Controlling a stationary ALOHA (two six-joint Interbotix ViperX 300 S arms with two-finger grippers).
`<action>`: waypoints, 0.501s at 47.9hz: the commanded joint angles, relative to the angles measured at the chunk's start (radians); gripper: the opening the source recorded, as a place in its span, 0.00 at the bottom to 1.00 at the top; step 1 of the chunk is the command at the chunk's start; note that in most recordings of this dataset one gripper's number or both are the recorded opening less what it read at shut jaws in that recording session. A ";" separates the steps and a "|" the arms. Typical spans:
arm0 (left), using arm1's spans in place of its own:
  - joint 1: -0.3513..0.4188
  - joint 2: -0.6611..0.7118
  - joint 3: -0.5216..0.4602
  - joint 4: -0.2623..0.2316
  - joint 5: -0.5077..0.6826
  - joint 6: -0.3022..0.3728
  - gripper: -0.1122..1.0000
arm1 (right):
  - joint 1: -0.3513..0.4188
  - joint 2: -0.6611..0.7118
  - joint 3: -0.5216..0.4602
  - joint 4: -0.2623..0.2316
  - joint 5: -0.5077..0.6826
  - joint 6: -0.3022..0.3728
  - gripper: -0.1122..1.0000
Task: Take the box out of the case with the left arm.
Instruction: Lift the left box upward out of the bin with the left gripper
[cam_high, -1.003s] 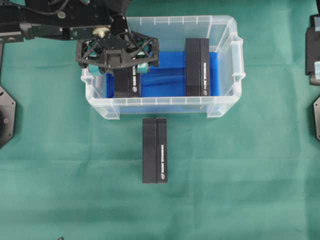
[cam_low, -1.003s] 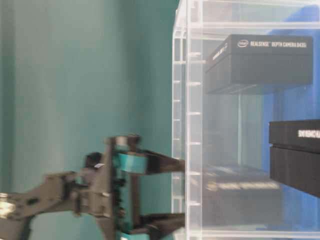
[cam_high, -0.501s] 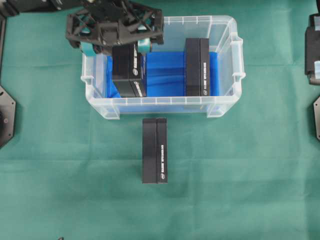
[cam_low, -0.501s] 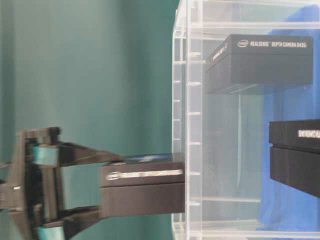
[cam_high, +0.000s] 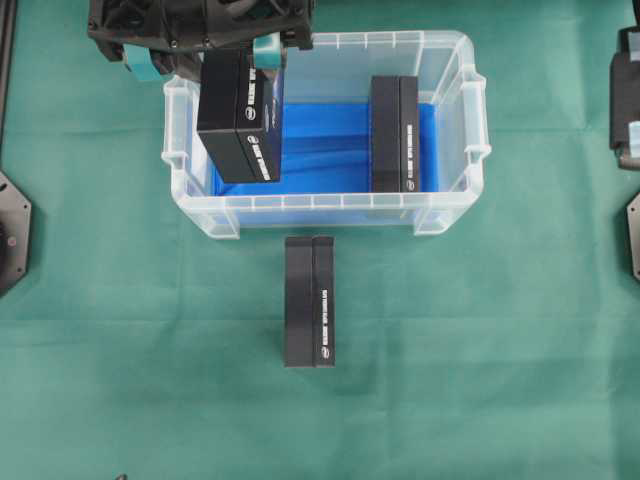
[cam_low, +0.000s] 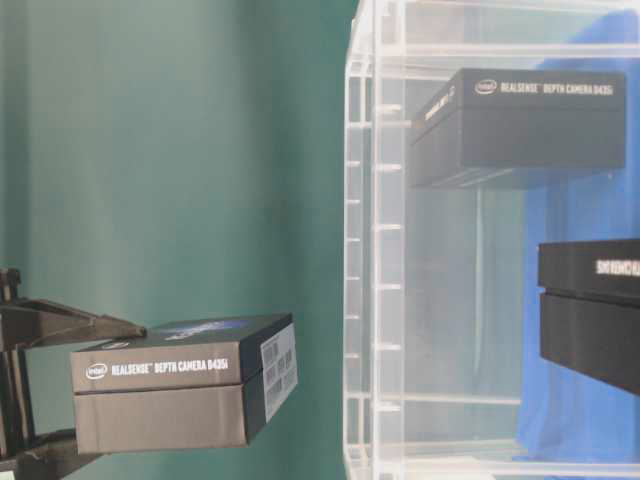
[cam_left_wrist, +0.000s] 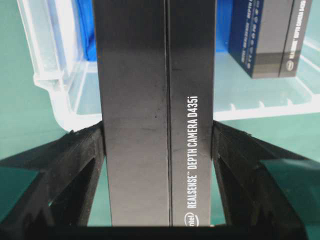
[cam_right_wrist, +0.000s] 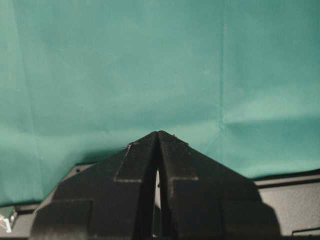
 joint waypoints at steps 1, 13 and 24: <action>0.003 -0.029 -0.029 0.003 0.002 0.002 0.65 | -0.002 0.000 -0.011 -0.003 -0.005 0.002 0.11; 0.003 -0.029 -0.026 0.005 0.002 0.002 0.65 | -0.002 0.000 -0.011 -0.005 -0.005 0.002 0.11; 0.003 -0.031 -0.025 0.006 0.002 0.002 0.65 | -0.002 0.000 -0.011 -0.009 -0.005 0.002 0.11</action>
